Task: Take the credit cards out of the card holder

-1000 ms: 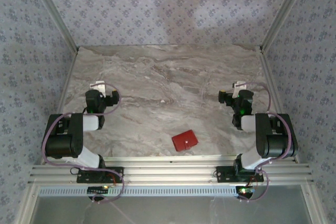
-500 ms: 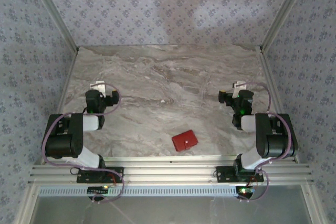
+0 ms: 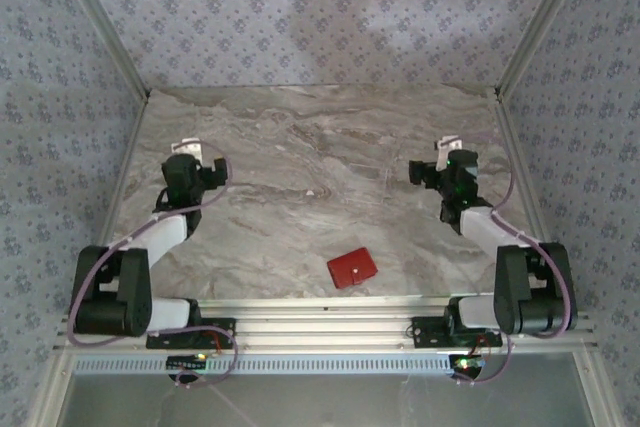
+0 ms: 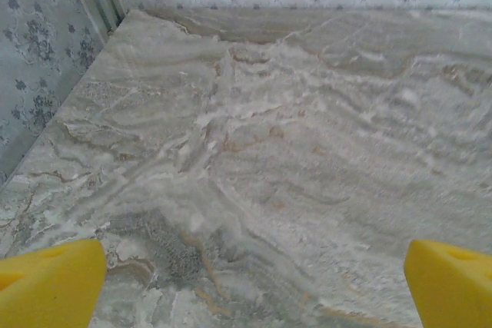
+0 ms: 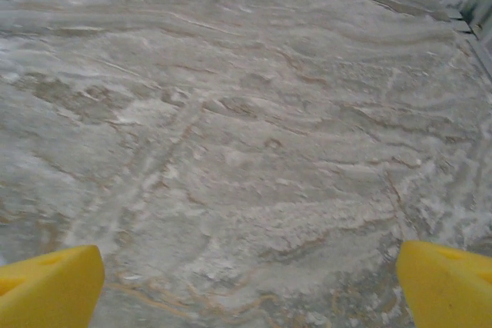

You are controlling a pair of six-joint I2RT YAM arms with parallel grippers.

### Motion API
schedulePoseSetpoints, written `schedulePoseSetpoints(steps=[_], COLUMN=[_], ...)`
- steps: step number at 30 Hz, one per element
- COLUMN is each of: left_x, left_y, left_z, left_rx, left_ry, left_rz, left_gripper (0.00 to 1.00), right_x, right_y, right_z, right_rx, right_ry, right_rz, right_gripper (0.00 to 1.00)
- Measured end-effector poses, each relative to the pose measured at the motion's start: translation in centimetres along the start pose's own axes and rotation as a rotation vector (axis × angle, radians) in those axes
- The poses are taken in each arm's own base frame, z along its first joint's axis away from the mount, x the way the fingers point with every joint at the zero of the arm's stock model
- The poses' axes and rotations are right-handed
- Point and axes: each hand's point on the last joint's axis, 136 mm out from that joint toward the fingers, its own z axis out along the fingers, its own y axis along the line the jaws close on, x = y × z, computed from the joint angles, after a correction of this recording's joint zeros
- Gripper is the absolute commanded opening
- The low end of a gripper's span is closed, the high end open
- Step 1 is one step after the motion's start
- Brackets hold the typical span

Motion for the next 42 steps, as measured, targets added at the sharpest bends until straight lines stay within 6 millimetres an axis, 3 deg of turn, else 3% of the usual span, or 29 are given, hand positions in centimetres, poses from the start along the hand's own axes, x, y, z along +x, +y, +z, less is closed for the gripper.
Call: schedulePoseSetpoints(steps=[3, 7, 10, 15, 20, 25, 31, 42], left_x=[-1.7, -2.0, -0.7, 3.5, 5.4, 6.6, 6.9, 6.4], left_y=[-0.6, -2.0, -4.6, -8.7, -10.6, -11.5, -11.9, -11.3], left_z=[-1.0, -1.7, -2.5, -4.6, -5.7, -6.1, -6.4, -7.4], left_rx=[0.01, 0.046, 0.113, 0.203, 0.243, 0.255, 0.262, 0.259], left_ry=[0.024, 0.12, 0.216, 0.396, 0.472, 0.521, 0.533, 0.528], left_rz=[-0.077, -0.168, -0.2, -0.174, -0.175, -0.177, -0.176, -0.175], left_gripper=[0.99, 0.99, 0.99, 0.99, 0.99, 0.99, 1.0, 0.99], right_x=[-0.4, 0.1, 1.2, 4.0, 5.3, 4.7, 4.1, 5.2], right_y=[1.9, 3.9, 5.3, 7.3, 8.8, 10.1, 10.8, 11.0], right_z=[-0.6, -1.1, -1.1, -0.7, -0.1, 0.6, 2.2, 3.4], right_rx=[-0.044, -0.085, -0.11, -0.135, -0.135, -0.134, -0.121, -0.104], right_ry=[0.073, 0.19, 0.285, 0.448, 0.538, 0.561, 0.571, 0.609], right_rz=[0.022, 0.099, 0.151, 0.216, 0.236, 0.242, 0.242, 0.238], right_gripper=[0.88, 0.7, 0.58, 0.37, 0.35, 0.35, 0.31, 0.17])
